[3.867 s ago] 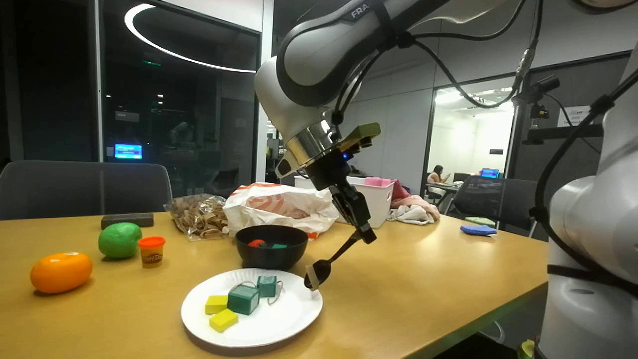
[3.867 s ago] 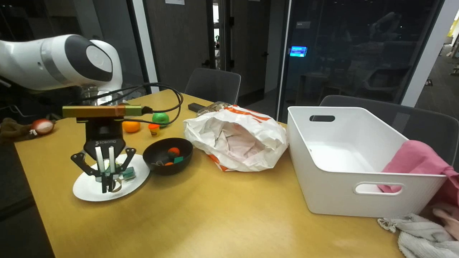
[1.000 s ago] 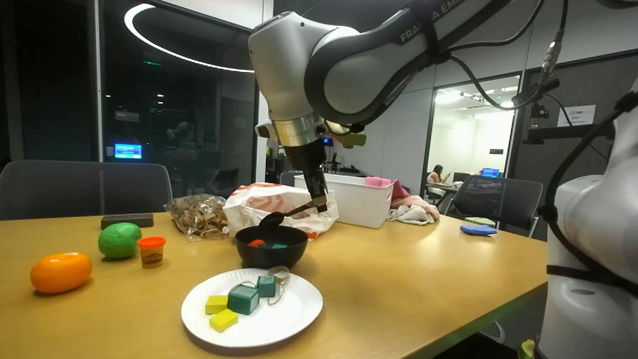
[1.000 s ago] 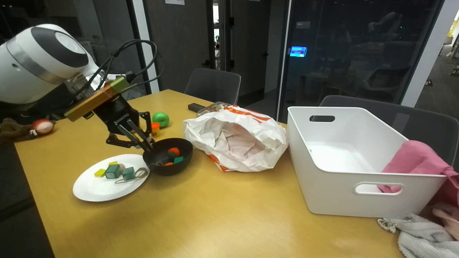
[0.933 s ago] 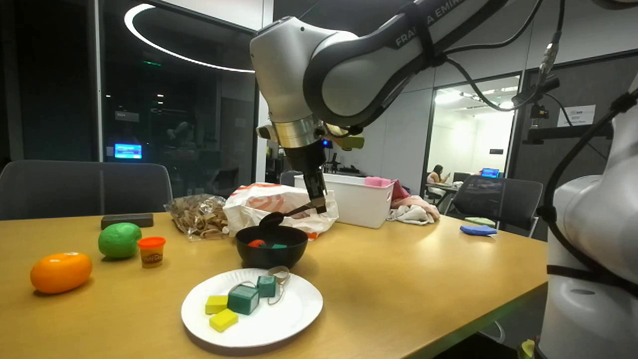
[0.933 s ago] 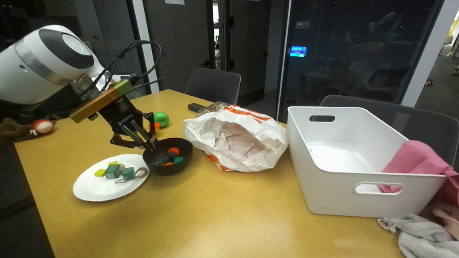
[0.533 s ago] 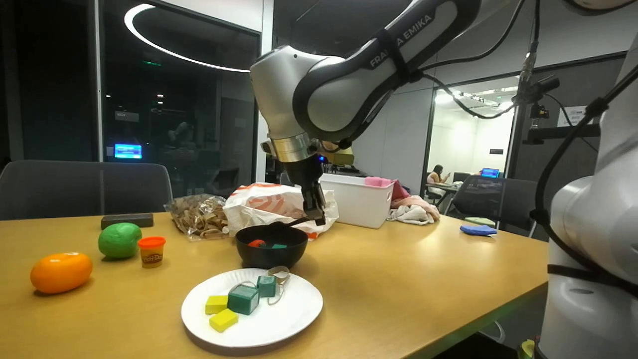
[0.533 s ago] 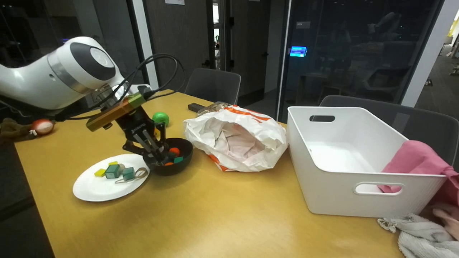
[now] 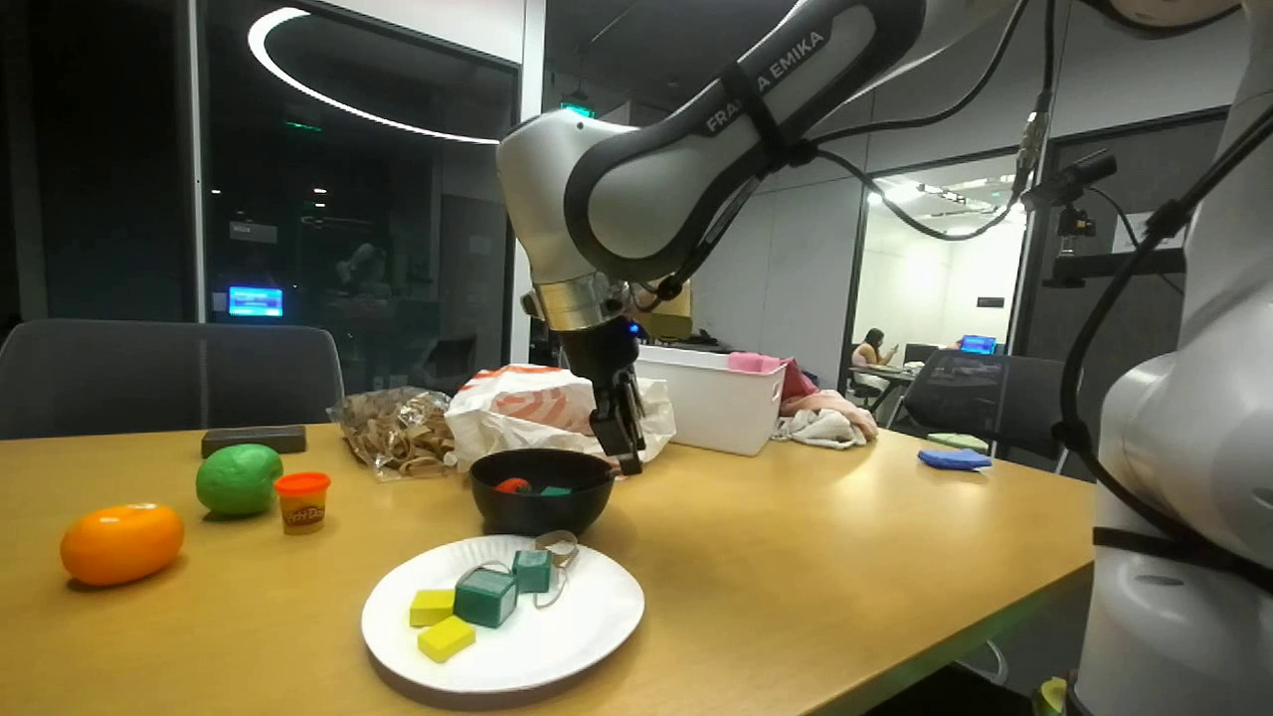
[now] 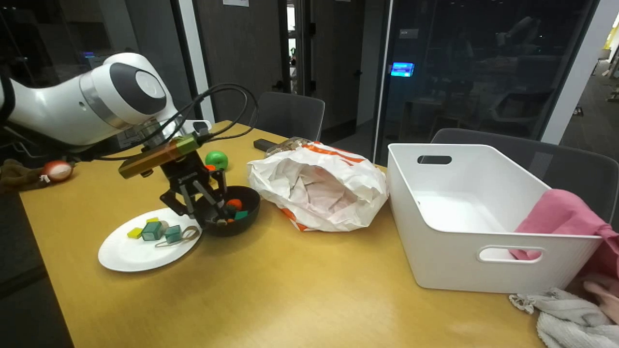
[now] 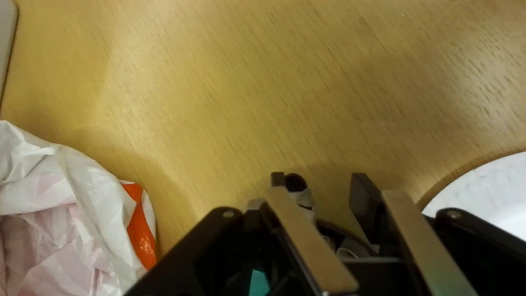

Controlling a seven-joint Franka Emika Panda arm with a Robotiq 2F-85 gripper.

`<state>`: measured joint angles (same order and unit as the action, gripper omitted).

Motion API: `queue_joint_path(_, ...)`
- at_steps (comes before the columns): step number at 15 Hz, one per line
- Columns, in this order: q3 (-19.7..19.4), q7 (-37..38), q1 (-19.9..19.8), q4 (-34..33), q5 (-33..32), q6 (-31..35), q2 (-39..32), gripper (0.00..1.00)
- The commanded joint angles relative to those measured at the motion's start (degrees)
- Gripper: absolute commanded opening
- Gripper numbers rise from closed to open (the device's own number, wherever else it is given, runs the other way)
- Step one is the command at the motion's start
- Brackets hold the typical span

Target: Use the spoon to move the brown object to the plate

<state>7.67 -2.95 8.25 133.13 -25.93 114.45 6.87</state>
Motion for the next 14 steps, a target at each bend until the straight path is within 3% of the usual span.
queue_joint_path(1, -0.17, -0.70, -0.23, -1.55, 4.55, 0.22, 1.30, 0.80)
queue_joint_path(4, -0.19, -0.47, -0.18, -2.44, 7.96, 0.20, 2.73, 0.99)
queue_joint_path(8, -0.21, -0.70, 0.08, -3.91, 13.82, -2.17, 4.27, 1.00)
queue_joint_path(10, -0.72, -2.29, 0.37, -5.14, 20.47, -5.98, 4.47, 1.00)
queue_joint_path(11, 0.09, -0.48, -0.17, -3.75, 15.88, -2.74, 3.43, 1.00)
queue_joint_path(14, 0.01, -1.02, -0.11, -4.35, 19.01, -4.85, 3.91, 1.00)
